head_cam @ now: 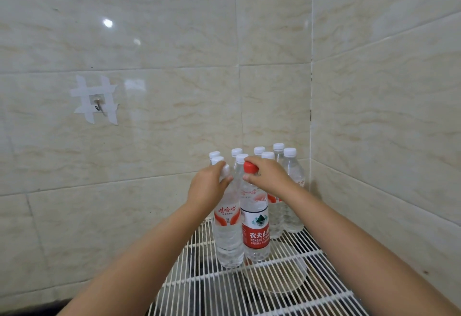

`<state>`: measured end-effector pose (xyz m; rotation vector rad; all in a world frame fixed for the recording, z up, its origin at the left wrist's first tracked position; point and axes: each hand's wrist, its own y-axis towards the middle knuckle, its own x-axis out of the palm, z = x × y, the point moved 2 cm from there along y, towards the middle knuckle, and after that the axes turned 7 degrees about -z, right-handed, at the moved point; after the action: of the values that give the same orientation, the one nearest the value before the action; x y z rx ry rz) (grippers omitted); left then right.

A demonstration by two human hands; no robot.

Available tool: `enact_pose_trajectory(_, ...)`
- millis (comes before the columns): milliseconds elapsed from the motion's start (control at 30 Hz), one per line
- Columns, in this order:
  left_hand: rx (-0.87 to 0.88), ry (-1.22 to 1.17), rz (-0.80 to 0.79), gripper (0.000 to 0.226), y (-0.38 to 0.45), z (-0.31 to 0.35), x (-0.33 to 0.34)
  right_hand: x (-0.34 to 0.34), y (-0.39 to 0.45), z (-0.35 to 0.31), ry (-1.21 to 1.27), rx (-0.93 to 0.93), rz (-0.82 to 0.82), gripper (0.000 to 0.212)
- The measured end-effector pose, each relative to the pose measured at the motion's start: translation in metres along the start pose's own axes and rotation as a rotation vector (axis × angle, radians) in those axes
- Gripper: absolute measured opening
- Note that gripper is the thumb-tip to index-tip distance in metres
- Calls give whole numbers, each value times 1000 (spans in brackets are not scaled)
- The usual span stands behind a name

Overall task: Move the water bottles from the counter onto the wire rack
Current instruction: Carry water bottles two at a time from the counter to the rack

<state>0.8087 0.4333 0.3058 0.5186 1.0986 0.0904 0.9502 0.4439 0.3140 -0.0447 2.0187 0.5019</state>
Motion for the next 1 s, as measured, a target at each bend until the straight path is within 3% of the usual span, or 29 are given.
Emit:
enact_pose_trajectory(200, 31, -39, -86, 55, -10, -1, 2, 15, -11, -2, -114, -5, 122, 50)
enact_pose_trajectory(367, 9, 178, -38, 47, -23, -6, -10, 19, -19, -10, -344, -44, 251, 41)
enact_pose_trajectory(533, -32, 413, 58, 34, -56, -30, -37, 33, -15, -52, -333, -277, 435, 31)
enact_pose_trajectory(667, -251, 524, 14, 35, -119, -73, -62, 71, -23, -119, -271, -492, 385, 45)
enact_pose_trajectory(833, -614, 625, -45, 53, -231, -137, -95, 155, -65, -220, -200, -689, 186, 29)
enact_pose_trajectory(1000, -933, 677, -117, 54, -365, -193, -131, 234, -132, -327, -49, -878, -10, 29)
